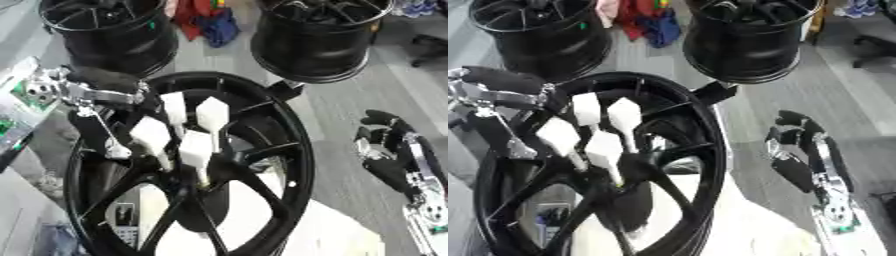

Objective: Pull the pin out of the wheel hub.

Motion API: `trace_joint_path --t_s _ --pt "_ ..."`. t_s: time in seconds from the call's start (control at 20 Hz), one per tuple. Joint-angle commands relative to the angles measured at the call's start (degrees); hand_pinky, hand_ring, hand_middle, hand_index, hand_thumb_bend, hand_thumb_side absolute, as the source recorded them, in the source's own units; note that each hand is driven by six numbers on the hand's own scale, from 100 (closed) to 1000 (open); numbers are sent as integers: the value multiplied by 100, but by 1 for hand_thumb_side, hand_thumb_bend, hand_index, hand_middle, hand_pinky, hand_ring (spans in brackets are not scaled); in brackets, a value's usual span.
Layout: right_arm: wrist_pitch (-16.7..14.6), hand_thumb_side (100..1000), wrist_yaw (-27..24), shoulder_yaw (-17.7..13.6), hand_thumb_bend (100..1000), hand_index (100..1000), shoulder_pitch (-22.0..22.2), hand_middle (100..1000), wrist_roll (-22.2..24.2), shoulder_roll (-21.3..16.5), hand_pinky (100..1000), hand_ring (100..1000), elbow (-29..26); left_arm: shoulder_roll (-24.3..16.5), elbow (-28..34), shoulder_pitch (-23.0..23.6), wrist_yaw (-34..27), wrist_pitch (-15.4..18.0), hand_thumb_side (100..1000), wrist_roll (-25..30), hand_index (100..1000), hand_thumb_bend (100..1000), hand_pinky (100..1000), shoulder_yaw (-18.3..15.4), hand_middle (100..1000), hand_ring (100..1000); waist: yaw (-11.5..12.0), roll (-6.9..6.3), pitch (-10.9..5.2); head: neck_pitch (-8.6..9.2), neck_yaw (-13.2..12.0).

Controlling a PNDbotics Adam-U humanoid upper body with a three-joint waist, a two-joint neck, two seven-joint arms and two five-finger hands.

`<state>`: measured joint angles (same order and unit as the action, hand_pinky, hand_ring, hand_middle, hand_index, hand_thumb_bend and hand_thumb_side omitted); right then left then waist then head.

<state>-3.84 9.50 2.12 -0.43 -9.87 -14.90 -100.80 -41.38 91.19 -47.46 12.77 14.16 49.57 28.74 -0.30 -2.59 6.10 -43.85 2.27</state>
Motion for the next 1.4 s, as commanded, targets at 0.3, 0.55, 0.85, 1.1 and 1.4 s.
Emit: trace_joint_path --t_s 0.3,0.55,0.85,1.1,1.4 --pt "-13 257 48 -95 100 809 8 695 -44 -105 677 598 -39 -1171 304 206 -97 -110 149 -150 666 100 593 -1538 509 496 136 -8 -75 -27 78" --pt "-15 259 56 -147 100 809 -7 695 -95 -79 677 598 -40 -1799 -135 1314 336 -412 138 -737 693 100 620 -2238 536 520 248 -1 -46 -27 128" --pt "-16 259 60 -187 100 808 -17 695 -135 -50 678 598 -40 -1679 -1580 2446 1339 -707 207 -1147 858 267 756 -2694 738 699 293 12 -25 -27 182" --pt "-16 260 52 -193 100 809 -23 695 -137 -19 678 598 -45 -1204 -2629 2664 2179 -948 456 -2085 956 675 887 -2920 909 846 301 66 -13 -27 206" --pt "-9 260 48 -208 100 809 -20 695 -145 8 679 597 -54 -886 -2789 2770 2057 -1056 445 -3245 896 646 787 -3211 815 759 314 116 3 -27 215"
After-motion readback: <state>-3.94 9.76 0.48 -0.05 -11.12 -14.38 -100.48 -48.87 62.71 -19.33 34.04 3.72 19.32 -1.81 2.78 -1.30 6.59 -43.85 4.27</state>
